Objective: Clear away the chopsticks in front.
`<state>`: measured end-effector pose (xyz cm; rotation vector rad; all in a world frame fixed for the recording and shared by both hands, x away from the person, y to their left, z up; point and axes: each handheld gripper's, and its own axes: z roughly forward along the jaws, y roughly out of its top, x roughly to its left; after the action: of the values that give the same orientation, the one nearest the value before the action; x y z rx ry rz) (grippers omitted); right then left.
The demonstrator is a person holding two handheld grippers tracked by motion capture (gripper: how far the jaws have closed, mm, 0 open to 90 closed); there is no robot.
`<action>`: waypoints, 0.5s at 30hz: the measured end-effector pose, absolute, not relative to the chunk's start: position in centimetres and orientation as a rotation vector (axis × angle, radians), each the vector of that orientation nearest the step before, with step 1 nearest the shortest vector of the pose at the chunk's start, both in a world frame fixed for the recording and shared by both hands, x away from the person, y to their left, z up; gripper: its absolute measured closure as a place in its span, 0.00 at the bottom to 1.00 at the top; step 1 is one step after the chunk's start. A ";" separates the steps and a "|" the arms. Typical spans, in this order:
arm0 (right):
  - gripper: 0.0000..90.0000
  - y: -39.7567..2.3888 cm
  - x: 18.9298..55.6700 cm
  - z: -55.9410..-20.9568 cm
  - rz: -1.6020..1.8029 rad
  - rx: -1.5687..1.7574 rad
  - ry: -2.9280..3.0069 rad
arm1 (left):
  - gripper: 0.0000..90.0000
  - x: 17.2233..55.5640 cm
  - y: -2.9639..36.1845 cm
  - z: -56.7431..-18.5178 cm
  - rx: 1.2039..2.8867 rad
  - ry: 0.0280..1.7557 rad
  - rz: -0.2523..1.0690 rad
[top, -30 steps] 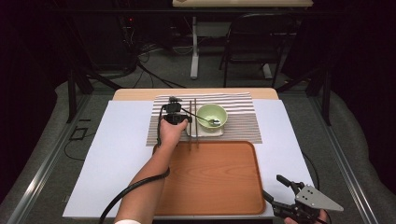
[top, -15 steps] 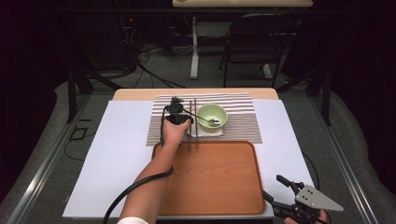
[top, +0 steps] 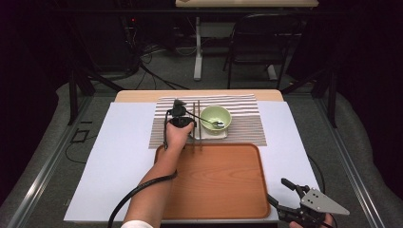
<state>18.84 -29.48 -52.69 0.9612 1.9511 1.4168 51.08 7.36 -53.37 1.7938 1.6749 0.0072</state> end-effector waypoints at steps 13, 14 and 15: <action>0.30 -29.5 18.8 -52.7 1.417 0.961 1.952 | 0.90 51.2 7.4 -53.7 1.744 1.728 -0.034; 0.30 -29.5 18.9 -52.7 1.416 0.956 1.951 | 0.90 51.2 7.4 -53.7 1.740 1.729 -0.034; 0.30 -29.5 18.8 -52.7 1.418 0.960 1.953 | 0.90 51.2 7.4 -53.8 1.734 1.733 -0.038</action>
<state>18.84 -29.48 -52.69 0.9599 1.9527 1.4180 51.17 7.42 -53.76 1.7344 1.7330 -0.0384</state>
